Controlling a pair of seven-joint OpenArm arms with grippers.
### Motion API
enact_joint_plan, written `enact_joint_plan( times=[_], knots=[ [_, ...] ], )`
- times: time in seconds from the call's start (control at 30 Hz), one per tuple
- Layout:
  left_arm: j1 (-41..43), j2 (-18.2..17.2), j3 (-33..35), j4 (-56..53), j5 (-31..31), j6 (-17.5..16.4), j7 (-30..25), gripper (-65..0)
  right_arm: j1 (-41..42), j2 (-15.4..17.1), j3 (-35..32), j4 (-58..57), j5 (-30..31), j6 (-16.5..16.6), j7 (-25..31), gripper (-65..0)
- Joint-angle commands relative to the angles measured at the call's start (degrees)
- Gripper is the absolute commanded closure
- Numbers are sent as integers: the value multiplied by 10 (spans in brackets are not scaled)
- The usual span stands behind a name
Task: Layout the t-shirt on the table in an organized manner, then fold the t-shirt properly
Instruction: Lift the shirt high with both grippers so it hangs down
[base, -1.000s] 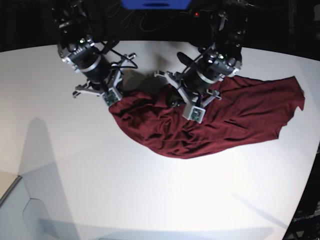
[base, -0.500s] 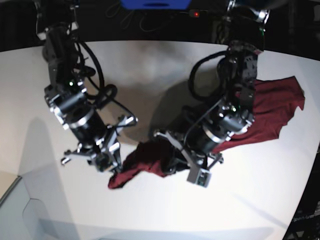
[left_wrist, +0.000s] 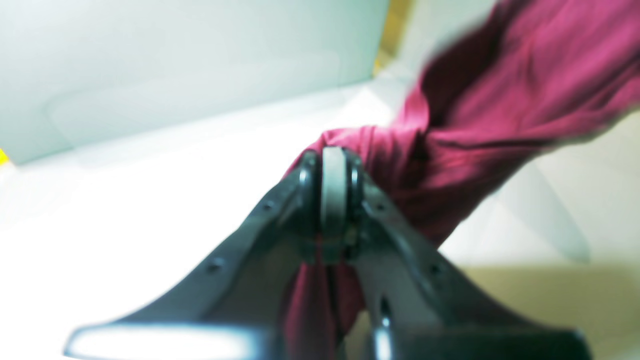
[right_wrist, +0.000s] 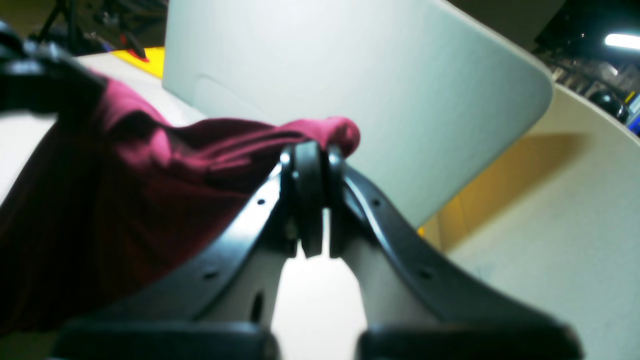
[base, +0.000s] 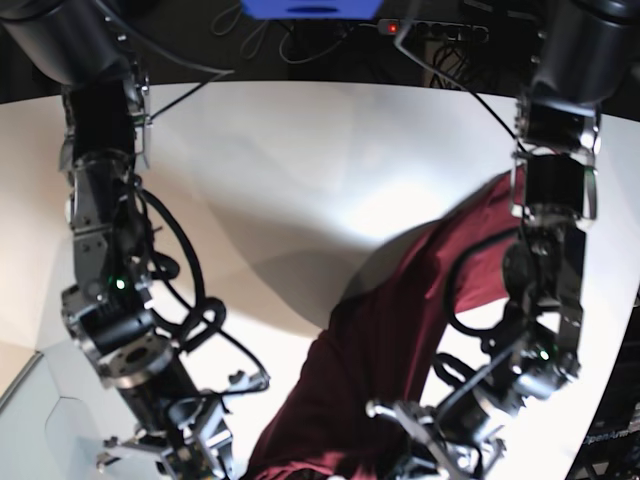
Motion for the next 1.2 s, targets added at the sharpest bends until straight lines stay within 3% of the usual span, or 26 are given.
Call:
enact_joint_plan(
  times=[0.0,0.47,0.7,0.97,1.17],
  knots=[
    [-32,-6,-6,12,-11,-1,-22,-1,24,-1,3,2,2,-5,17,0],
    [-98,-33,-150,12,-107,1,-22,-1,209,-3,-1,-106,2,-5,17,0],
    [-99,-45,-184,12,-119,2,-22,-1,294,-39,-36,-146,2,-5,17,0],
    [-118,-87,-204,-12,-144,3,-23,-1,327,-90,-61,-157,0,-5,17,0],
    [-121,-119,-245,-42,-176,4,-23,-1,274,-104,-59,-124,-73,-5,17,0]
  ],
)
